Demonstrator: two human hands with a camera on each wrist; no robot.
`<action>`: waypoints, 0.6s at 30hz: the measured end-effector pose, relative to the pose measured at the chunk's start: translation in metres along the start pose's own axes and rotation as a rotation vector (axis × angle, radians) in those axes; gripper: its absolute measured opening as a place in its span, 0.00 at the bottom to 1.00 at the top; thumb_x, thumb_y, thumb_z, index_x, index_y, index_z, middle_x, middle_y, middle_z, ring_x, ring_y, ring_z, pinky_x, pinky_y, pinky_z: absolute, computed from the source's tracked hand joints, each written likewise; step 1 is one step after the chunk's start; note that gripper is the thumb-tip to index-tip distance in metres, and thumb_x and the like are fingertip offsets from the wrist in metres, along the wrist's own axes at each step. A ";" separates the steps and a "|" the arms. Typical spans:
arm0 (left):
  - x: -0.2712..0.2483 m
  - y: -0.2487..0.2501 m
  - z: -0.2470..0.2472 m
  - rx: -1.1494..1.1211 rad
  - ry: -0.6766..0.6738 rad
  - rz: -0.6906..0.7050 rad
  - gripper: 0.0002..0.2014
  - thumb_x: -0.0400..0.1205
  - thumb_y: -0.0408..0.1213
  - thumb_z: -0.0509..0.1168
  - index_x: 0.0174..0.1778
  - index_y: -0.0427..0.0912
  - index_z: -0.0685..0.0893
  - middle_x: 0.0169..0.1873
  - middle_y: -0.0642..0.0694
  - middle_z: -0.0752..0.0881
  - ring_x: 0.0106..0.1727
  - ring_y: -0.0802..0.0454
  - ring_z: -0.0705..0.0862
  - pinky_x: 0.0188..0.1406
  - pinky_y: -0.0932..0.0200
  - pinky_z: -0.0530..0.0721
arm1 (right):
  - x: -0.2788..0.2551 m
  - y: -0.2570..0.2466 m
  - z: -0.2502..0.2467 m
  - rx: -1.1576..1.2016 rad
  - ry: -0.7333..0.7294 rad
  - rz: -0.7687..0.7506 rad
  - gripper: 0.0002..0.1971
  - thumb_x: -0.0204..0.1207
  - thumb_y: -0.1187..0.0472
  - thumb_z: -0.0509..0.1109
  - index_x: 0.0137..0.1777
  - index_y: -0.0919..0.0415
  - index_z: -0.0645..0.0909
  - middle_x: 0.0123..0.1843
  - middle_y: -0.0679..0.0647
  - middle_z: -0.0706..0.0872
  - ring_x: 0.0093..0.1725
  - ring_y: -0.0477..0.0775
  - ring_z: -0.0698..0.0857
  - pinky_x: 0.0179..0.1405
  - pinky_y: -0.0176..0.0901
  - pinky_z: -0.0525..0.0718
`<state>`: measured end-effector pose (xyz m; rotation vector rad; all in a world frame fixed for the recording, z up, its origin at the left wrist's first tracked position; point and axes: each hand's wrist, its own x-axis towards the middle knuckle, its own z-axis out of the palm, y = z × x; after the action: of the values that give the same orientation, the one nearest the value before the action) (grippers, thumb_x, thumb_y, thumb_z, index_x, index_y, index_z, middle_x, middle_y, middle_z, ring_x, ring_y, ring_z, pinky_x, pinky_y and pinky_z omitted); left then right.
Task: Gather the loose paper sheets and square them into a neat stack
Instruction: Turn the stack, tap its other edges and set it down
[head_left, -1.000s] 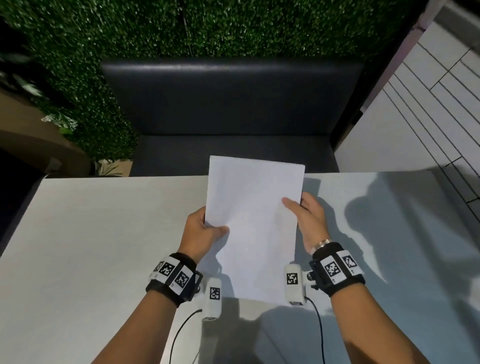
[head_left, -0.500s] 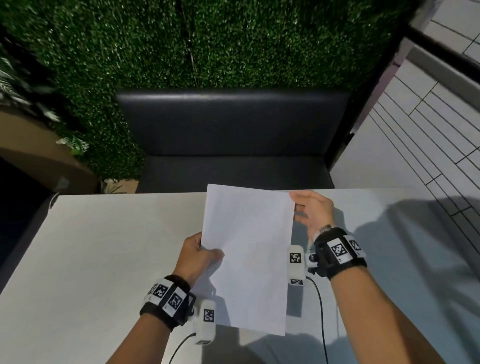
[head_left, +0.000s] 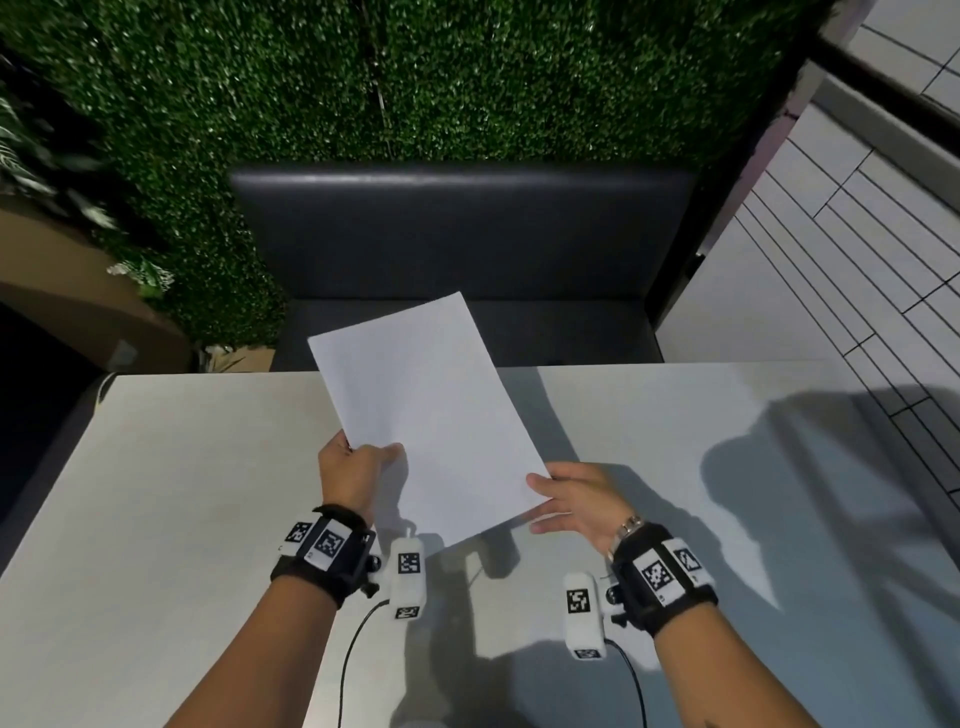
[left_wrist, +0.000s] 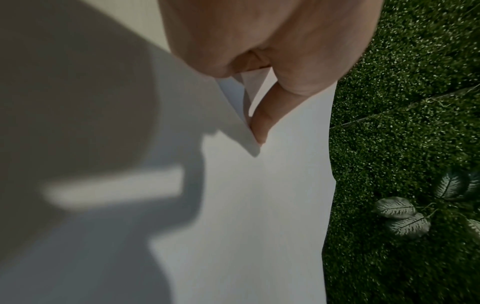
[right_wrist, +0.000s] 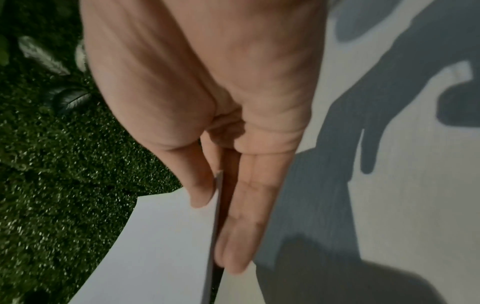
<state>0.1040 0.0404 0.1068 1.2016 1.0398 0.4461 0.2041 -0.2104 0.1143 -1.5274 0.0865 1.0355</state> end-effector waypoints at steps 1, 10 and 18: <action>0.002 0.002 0.000 -0.005 0.006 0.011 0.18 0.73 0.15 0.71 0.46 0.44 0.87 0.45 0.50 0.90 0.49 0.43 0.87 0.55 0.54 0.84 | -0.001 0.004 -0.002 0.029 -0.005 -0.011 0.10 0.79 0.65 0.73 0.58 0.68 0.86 0.52 0.63 0.93 0.46 0.63 0.92 0.49 0.57 0.91; 0.005 0.008 0.009 -0.003 0.031 0.034 0.18 0.72 0.17 0.72 0.55 0.38 0.88 0.48 0.44 0.91 0.52 0.39 0.88 0.53 0.54 0.84 | -0.010 0.015 0.000 0.302 0.321 -0.103 0.14 0.69 0.71 0.81 0.53 0.75 0.85 0.45 0.72 0.92 0.41 0.66 0.93 0.40 0.51 0.92; 0.004 0.007 0.013 -0.021 0.037 0.013 0.18 0.72 0.16 0.72 0.50 0.42 0.88 0.48 0.47 0.91 0.55 0.39 0.88 0.53 0.55 0.84 | -0.010 0.015 -0.004 0.355 0.342 -0.140 0.08 0.75 0.72 0.75 0.52 0.76 0.86 0.43 0.71 0.89 0.38 0.63 0.90 0.38 0.52 0.92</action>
<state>0.1186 0.0385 0.1117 1.1863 1.0574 0.4904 0.1911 -0.2222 0.1082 -1.3477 0.3771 0.6015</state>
